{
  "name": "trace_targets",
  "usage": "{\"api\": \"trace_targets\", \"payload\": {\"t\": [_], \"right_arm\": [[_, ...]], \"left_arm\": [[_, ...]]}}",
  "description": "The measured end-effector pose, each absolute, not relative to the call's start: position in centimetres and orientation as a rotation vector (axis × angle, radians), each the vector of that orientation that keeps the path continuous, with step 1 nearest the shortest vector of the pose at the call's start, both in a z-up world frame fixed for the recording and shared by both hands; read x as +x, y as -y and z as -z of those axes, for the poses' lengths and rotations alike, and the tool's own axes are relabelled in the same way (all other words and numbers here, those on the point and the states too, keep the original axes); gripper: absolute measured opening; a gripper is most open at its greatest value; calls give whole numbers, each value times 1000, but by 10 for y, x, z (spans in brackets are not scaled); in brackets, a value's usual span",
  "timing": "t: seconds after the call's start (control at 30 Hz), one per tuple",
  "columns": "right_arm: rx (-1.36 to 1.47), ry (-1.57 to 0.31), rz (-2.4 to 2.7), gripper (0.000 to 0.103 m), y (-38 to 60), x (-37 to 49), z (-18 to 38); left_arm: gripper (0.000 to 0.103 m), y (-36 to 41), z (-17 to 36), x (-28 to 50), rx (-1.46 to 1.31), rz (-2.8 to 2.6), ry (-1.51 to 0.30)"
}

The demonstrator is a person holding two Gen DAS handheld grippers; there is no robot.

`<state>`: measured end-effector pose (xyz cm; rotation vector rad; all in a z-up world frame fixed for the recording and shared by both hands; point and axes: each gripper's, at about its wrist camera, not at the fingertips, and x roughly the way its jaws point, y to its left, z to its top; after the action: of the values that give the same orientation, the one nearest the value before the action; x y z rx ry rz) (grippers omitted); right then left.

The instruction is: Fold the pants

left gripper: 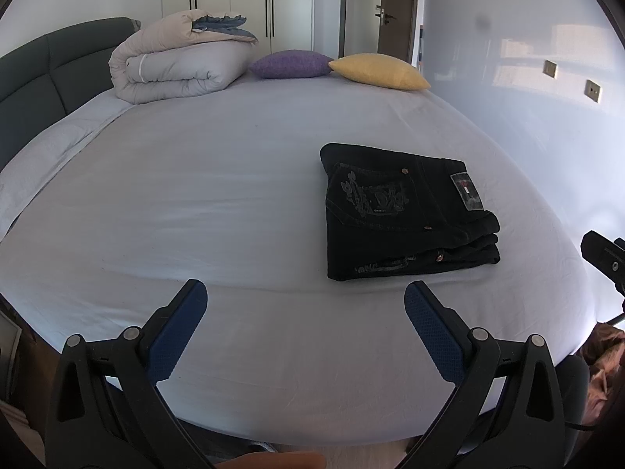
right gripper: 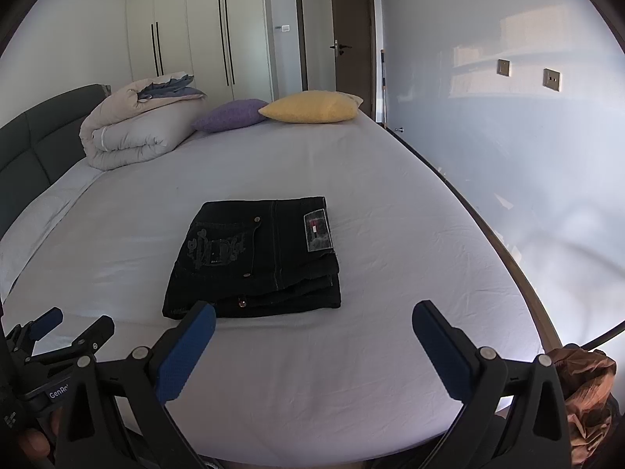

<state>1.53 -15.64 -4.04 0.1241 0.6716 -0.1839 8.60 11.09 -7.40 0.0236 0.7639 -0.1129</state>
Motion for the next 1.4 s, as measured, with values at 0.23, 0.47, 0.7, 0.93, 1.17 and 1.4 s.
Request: {"api": "trace_targets", "payload": {"t": [0.23, 0.47, 0.7, 0.93, 1.17, 1.4], "right_arm": [[124, -677, 181, 103, 152, 14, 42], [125, -680, 180, 103, 149, 15, 44], [127, -681, 181, 103, 149, 15, 44], [125, -680, 181, 103, 149, 14, 44], [126, -680, 181, 103, 148, 14, 45], [127, -680, 181, 103, 147, 14, 44]], "left_arm": [[103, -111, 75, 87, 23, 112, -766], [103, -111, 77, 87, 22, 113, -766], [103, -111, 77, 87, 21, 113, -766], [103, -111, 77, 86, 21, 113, -766], [103, -111, 77, 86, 21, 113, -766], [103, -111, 77, 86, 21, 112, -767]]}}
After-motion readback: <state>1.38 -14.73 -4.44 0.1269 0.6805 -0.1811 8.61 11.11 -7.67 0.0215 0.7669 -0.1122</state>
